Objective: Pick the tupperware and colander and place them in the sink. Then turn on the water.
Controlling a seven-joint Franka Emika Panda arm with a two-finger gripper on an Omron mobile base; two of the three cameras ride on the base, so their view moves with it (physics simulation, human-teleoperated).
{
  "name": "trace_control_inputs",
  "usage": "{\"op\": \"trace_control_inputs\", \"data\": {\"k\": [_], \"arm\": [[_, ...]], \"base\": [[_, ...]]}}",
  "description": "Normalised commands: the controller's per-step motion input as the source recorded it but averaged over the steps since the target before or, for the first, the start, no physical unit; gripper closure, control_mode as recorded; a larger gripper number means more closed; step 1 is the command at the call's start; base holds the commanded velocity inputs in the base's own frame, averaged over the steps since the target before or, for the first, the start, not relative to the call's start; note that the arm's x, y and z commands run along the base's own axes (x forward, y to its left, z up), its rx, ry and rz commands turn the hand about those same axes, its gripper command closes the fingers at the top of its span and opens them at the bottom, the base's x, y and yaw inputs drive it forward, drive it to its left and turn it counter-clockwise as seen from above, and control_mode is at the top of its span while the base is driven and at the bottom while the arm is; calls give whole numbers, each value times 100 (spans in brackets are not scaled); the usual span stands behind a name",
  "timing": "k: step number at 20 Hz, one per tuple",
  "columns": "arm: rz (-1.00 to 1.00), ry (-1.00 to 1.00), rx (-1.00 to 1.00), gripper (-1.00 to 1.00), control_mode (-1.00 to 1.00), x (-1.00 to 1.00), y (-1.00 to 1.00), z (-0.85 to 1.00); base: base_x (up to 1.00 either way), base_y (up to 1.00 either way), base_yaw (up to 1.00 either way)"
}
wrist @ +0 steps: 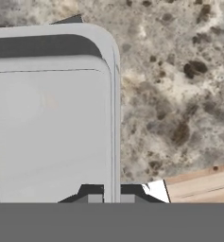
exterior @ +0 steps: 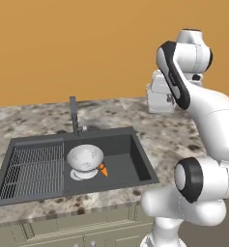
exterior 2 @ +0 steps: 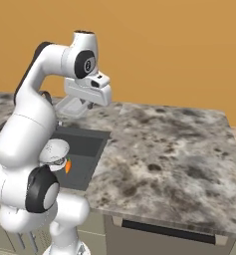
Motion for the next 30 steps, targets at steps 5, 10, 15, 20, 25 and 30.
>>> {"op": "trace_control_inputs", "data": {"k": [5,10,15,20,25,30], "arm": [[0,1,0,100,-100,30,2,-30],[0,9,-2,100,-100,20,28,-53],[2,2,-3,100,-100,0,48,-54],[4,2,0,100,-100,-7,46,-61],[0,7,0,100,-100,0,50,-57],[0,7,0,100,-100,0,42,-58]], "base": [[0,0,0],[0,0,0],[0,0,0],[0,0,0],[0,0,0],[0,0,0]]}}
